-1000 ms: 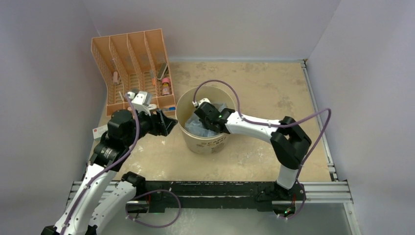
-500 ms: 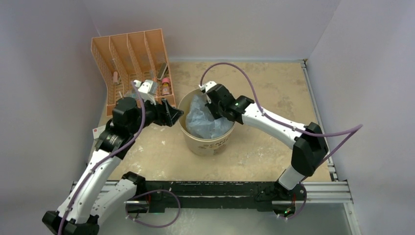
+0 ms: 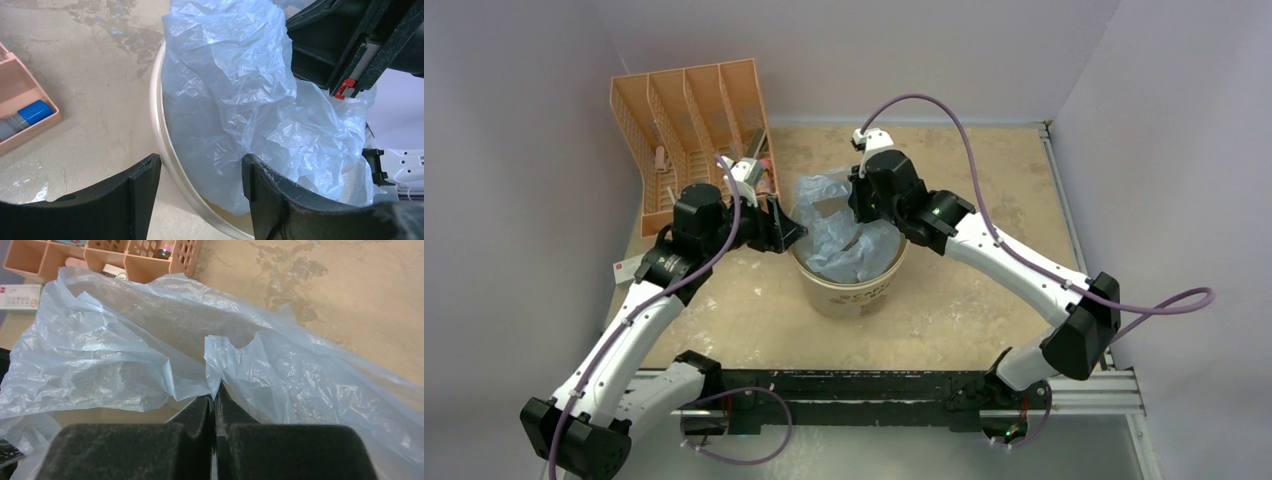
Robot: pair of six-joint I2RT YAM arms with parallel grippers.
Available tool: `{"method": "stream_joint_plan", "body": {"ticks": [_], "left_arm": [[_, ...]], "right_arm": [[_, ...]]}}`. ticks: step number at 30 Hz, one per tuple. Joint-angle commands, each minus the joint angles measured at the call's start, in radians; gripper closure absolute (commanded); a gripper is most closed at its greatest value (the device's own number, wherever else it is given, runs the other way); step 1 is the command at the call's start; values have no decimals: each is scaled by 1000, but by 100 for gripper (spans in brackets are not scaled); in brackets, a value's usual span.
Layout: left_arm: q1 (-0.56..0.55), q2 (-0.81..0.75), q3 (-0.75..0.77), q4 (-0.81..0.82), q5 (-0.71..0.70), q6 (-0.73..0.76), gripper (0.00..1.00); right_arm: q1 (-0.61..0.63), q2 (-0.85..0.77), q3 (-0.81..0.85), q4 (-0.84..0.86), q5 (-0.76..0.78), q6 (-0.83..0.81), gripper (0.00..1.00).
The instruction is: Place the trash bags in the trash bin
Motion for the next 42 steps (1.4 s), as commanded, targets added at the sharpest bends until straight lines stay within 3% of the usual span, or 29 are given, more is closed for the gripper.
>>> {"method": "stream_joint_plan", "body": {"ticks": [1,6,9,12,15,18,23,25,26,27,31,34,38,42], "left_arm": [[1,-42,78,2,-35,10,38],[1,-108,119,-61,-172,1,34],[1,-134,148,-75,-160,15,33],[1,-131,169,-7,45,47,32],[1,-77,188,61,302,57,38],[1,-3,212,57,441,75,47],[-1,90,228,85,612,83,49],[-2,90,214,112,574,78,49],[-4,82,200,134,546,78,48],[-4,75,183,151,504,78,48],[-5,126,160,170,396,95,49],[-20,210,181,141,374,90,57],[-111,269,170,172,301,111,58],[-149,311,180,143,236,100,62]], "right_arm": [[-8,-56,-3,72,-37,81,100],[-14,-121,-42,126,-52,139,100],[-16,-139,-56,133,-88,159,100],[-18,-153,-83,138,-106,186,100],[-18,-144,-86,132,-181,170,100],[-18,-126,-76,95,-217,162,100],[-18,-122,-63,71,-267,129,100],[-18,-132,-47,56,-200,151,100],[-18,-146,-35,35,-40,211,100],[-16,-173,-41,29,19,272,100],[-18,-294,-184,244,-205,157,100],[-18,-249,-135,153,-223,132,100],[-18,-137,-67,14,-194,92,100],[-18,-56,-48,-36,-312,47,100]]}}
